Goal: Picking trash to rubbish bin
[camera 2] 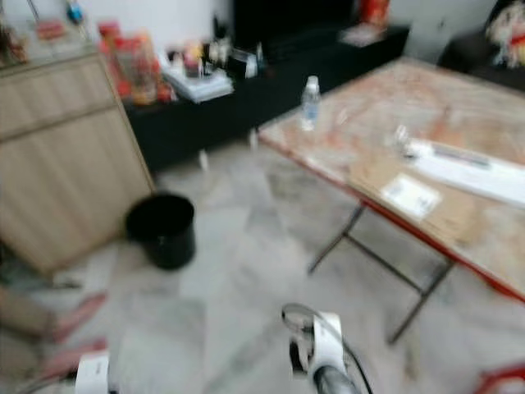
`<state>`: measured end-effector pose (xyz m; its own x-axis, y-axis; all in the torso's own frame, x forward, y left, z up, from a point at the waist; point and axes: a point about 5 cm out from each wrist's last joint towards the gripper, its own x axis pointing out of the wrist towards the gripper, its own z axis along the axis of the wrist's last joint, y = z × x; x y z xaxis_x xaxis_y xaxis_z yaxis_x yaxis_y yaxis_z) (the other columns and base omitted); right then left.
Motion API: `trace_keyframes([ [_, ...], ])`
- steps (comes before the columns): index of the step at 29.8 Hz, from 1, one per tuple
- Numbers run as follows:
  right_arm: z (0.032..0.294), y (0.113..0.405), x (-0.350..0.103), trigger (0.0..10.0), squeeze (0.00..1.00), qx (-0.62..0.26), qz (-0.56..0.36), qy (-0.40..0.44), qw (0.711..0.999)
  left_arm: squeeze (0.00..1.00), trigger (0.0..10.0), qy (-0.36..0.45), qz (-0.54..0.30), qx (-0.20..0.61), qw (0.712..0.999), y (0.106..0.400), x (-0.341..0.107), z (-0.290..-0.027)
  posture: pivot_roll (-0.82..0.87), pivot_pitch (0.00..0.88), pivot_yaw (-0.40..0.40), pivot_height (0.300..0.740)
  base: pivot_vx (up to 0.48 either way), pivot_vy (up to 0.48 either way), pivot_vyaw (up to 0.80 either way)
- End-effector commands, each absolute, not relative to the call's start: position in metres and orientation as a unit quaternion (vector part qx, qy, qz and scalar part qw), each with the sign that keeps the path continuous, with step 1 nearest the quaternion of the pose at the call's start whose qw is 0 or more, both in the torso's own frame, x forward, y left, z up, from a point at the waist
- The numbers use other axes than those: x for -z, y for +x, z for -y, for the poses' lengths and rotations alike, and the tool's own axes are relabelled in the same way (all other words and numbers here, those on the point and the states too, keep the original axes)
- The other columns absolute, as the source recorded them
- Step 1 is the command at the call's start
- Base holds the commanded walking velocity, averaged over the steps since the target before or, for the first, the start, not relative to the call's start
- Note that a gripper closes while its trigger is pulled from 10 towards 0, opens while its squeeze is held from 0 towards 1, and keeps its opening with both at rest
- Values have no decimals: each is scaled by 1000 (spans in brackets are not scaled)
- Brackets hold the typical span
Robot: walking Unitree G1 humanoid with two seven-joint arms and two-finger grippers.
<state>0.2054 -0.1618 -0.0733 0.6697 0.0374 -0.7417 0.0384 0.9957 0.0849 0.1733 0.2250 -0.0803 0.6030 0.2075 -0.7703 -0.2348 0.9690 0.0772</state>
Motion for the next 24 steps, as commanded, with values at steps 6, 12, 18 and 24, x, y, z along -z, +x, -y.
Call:
trace_keyframes([
  [6,171,197,78,10000,0,19,-419,50,906,0,10000,-20,-431,-123,894,173,81,-222,22,40,26,740,274,0,132],
  [12,171,197,77,10000,0,13,-420,39,907,0,10000,-20,-430,-123,894,174,81,-222,24,40,27,740,274,0,0],
  [18,170,198,77,10000,0,11,-417,38,908,0,10000,-20,-429,-124,894,174,81,-222,24,40,27,740,274,0,731],
  [24,169,198,77,10000,0,14,-419,43,907,0,10000,-21,-428,-124,895,174,81,-222,28,44,21,740,276,0,0],
])
